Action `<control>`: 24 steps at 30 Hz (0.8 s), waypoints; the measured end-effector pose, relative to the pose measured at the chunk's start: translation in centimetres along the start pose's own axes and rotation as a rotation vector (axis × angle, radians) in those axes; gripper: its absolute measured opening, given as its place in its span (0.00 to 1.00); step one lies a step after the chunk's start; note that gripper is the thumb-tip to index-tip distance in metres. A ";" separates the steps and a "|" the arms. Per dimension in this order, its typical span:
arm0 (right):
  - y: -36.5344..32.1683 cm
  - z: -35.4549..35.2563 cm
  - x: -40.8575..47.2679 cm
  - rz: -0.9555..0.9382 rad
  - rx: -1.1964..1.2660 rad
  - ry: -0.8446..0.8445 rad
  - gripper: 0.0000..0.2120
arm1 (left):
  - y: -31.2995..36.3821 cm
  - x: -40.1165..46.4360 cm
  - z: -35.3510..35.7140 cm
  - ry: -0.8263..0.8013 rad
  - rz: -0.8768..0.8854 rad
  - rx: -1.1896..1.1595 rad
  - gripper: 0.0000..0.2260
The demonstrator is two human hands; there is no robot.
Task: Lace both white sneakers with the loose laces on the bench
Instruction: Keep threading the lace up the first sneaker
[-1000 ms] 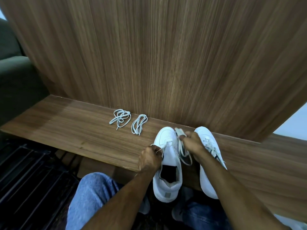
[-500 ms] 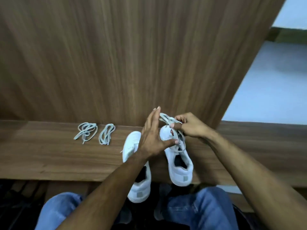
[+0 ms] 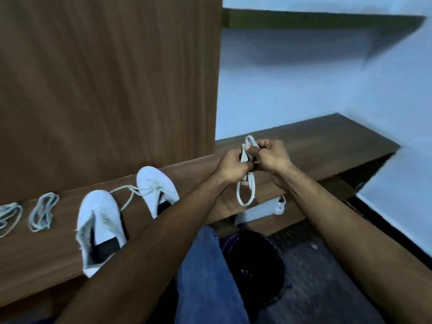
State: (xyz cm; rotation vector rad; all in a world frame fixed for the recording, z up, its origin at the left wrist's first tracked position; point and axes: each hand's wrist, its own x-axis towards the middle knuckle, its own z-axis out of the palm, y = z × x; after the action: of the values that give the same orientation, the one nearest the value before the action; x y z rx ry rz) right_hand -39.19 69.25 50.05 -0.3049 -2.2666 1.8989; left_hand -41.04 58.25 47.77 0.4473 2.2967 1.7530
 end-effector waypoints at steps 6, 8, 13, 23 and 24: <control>8.8 -4.7 -2.3 0.239 -0.064 0.008 0.09 | -4.8 -0.6 7.5 -0.094 -0.367 -0.023 0.05; 11.7 -5.1 -2.6 0.271 -0.150 0.008 0.09 | -6.5 -1.2 9.2 -0.103 -0.457 -0.031 0.05; 18.0 -5.8 -3.1 0.305 -0.313 -0.058 0.20 | -10.0 -2.2 11.4 -0.201 -0.551 -0.068 0.13; 22.7 -6.7 -3.3 0.459 -0.651 -0.222 0.17 | -10.7 -0.1 8.5 -0.244 -0.461 0.297 0.09; 22.2 -6.6 -3.2 0.444 -0.640 -0.207 0.17 | -10.2 0.4 7.9 -0.226 -0.430 0.298 0.08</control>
State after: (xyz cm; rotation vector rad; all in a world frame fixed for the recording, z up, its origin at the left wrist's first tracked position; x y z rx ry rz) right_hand -33.35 78.43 29.35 -0.7784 -3.1184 1.3332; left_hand -39.69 62.99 35.88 0.1672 2.2802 1.1096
